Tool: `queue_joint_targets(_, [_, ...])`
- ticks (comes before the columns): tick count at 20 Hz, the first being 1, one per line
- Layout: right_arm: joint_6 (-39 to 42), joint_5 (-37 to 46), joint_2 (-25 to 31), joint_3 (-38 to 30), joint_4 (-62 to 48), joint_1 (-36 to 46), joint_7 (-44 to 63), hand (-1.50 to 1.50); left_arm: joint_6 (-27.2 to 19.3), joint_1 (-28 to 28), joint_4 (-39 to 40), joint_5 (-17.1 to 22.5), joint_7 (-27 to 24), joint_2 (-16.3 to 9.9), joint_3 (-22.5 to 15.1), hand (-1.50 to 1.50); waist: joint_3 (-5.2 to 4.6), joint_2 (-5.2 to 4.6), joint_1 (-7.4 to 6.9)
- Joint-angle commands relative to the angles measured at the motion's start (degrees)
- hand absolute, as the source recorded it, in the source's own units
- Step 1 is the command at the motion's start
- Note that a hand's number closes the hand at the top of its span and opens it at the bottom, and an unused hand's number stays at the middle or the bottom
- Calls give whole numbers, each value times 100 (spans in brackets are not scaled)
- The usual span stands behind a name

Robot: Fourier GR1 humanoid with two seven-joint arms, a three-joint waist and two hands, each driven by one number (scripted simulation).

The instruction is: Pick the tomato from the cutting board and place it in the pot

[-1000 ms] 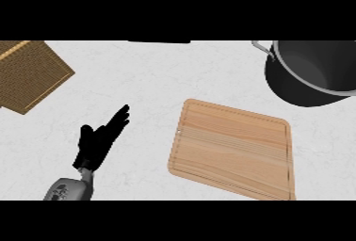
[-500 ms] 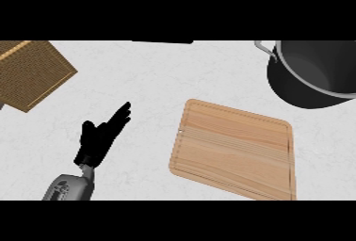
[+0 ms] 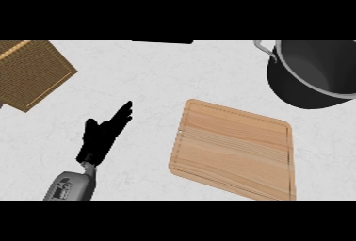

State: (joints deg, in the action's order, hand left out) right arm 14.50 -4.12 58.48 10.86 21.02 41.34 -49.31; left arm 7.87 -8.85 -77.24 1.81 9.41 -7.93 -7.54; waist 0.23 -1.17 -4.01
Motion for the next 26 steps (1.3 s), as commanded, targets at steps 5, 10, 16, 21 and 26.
queue_joint_targets(5, [-579,1078,-880,642,-256,1293,649,150,49,-172,340,12,-217,-42,198,0,-17,10,79])
queue_joint_targets(10, [-853,1690,-1292,994,-691,1625,738,150,138,194,-30,-39,-189,-131,80,0,-11,5,31])
queue_joint_targets(16, [-2185,2850,-1626,1850,-830,2070,1634,150,151,49,95,-32,-164,-77,88,0,-22,-26,-17])
queue_joint_targets(21, [-1576,3315,-2055,2235,-1507,2200,2240,150,43,211,52,-109,-180,66,-11,0,-17,-34,-19])
queue_joint_targets(26, [-878,3624,-2579,2520,-1996,2238,3135,-150,91,93,148,-89,-206,-50,124,0,-17,-27,5])
